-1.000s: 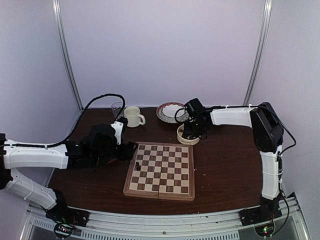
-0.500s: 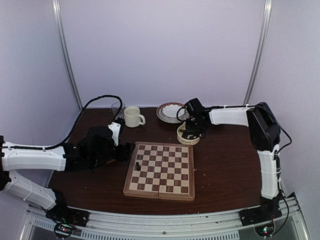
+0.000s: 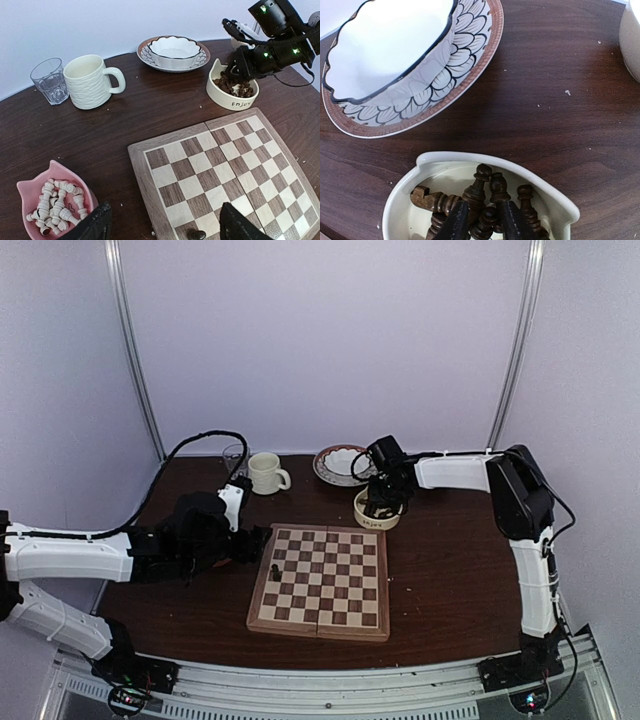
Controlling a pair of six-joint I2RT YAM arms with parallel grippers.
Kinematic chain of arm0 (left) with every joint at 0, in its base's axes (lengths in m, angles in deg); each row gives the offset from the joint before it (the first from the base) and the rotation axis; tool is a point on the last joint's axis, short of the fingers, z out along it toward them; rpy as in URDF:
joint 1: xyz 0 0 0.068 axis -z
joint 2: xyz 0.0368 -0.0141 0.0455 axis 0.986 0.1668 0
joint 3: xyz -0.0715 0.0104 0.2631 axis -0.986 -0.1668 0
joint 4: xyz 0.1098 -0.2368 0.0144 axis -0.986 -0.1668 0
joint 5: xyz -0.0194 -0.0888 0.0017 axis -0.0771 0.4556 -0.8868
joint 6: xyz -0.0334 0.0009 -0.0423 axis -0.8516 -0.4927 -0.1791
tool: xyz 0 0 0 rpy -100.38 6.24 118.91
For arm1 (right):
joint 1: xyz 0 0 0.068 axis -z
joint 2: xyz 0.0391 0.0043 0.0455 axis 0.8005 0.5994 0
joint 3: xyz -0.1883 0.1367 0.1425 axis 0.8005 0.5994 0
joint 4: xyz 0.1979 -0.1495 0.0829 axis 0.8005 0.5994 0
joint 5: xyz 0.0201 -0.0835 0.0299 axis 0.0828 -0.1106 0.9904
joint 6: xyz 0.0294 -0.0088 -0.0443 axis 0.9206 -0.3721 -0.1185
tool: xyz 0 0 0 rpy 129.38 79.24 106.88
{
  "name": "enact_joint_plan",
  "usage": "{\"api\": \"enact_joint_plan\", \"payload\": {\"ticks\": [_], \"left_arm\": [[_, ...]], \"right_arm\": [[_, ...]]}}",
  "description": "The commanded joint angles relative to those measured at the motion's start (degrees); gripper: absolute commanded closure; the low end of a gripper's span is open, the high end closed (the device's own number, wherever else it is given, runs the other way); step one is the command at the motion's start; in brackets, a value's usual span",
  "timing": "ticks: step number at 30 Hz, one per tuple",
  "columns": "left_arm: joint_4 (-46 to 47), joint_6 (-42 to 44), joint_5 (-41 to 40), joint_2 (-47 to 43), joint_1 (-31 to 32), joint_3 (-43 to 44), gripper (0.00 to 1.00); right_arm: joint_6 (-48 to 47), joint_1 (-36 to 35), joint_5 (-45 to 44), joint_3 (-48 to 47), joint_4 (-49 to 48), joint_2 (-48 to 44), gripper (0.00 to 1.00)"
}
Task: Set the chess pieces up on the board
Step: Pick up the pawn from the storage box.
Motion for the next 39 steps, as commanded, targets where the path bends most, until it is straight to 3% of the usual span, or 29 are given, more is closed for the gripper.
{"api": "enact_joint_plan", "payload": {"ticks": [1,18,29,39], "left_arm": [[2.10,1.17,0.98,0.30,-0.28,0.52,0.25],[1.35,1.31,2.84,0.20,-0.26,0.94,0.25],[1.21,1.40,3.01,-0.43,-0.25,0.81,0.25],[1.13,1.58,3.05,-1.19,-0.25,0.53,0.25]], "right_arm": [[1.38,0.72,0.85,-1.26,-0.42,1.48,0.73],[2.99,1.24,2.97,-0.82,0.54,1.64,0.82],[-0.21,1.25,2.95,5.46,-6.48,-5.50,0.88],[-4.11,1.10,4.38,10.66,-12.54,-10.42,0.87]]}}
